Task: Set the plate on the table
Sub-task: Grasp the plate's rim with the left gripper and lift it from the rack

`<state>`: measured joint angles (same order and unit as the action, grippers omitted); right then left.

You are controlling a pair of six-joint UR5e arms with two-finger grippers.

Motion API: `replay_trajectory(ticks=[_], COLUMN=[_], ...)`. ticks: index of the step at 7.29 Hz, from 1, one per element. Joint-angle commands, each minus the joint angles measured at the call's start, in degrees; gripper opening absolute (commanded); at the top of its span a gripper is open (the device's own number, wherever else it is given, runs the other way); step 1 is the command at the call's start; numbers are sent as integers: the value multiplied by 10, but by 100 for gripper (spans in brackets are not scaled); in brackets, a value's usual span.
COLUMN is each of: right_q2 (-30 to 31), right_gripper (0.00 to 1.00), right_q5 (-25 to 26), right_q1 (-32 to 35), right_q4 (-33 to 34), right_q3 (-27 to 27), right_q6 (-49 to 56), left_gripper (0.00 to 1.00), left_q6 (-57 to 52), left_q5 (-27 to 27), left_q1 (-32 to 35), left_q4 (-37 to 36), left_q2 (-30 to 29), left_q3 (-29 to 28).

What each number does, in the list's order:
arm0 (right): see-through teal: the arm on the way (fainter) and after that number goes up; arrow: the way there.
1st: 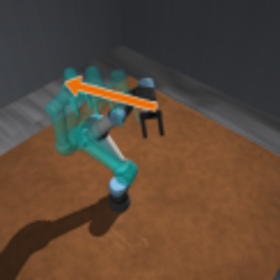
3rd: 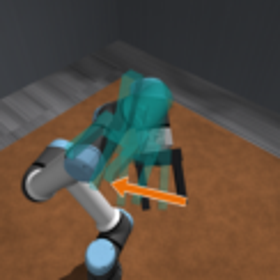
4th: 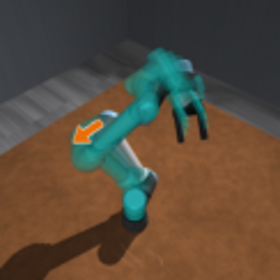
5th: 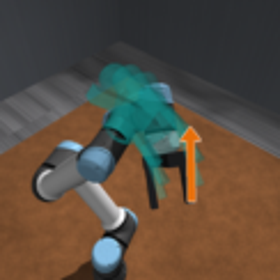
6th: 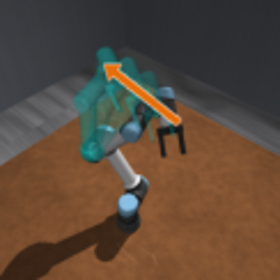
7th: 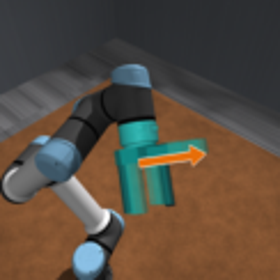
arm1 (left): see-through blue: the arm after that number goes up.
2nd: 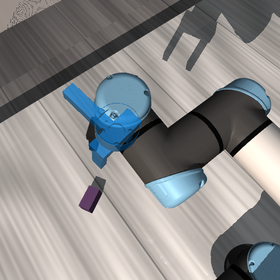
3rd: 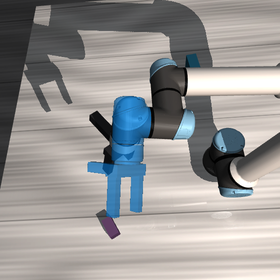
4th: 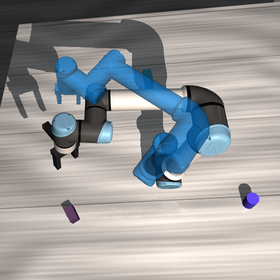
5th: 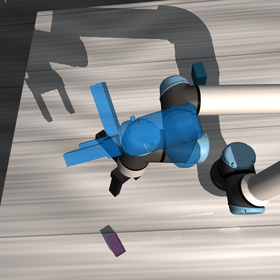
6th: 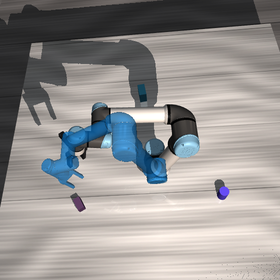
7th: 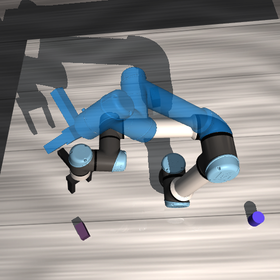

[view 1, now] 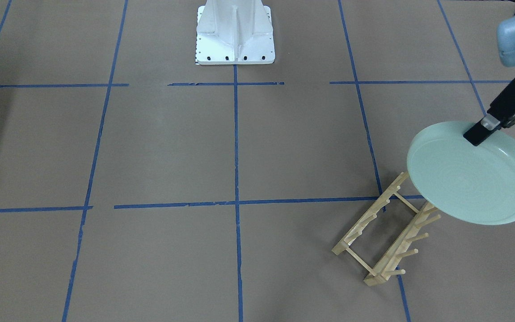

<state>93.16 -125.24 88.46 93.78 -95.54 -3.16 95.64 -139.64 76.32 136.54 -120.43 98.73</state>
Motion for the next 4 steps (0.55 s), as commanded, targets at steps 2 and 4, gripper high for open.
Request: replay_trajectory(ticks=[2, 4], right_q2=[0, 0], right_gripper=[100, 100], right_q5=[0, 0], right_q1=[0, 0], right_q4=[0, 0], right_q3=[0, 0], right_q6=[0, 0], left_gripper=[0, 0], left_q6=[-62, -115], left_q5=[42, 138], left_q1=[-81, -170], left_q4=[-98, -212], left_q2=[-6, -8], left_q3=[73, 123])
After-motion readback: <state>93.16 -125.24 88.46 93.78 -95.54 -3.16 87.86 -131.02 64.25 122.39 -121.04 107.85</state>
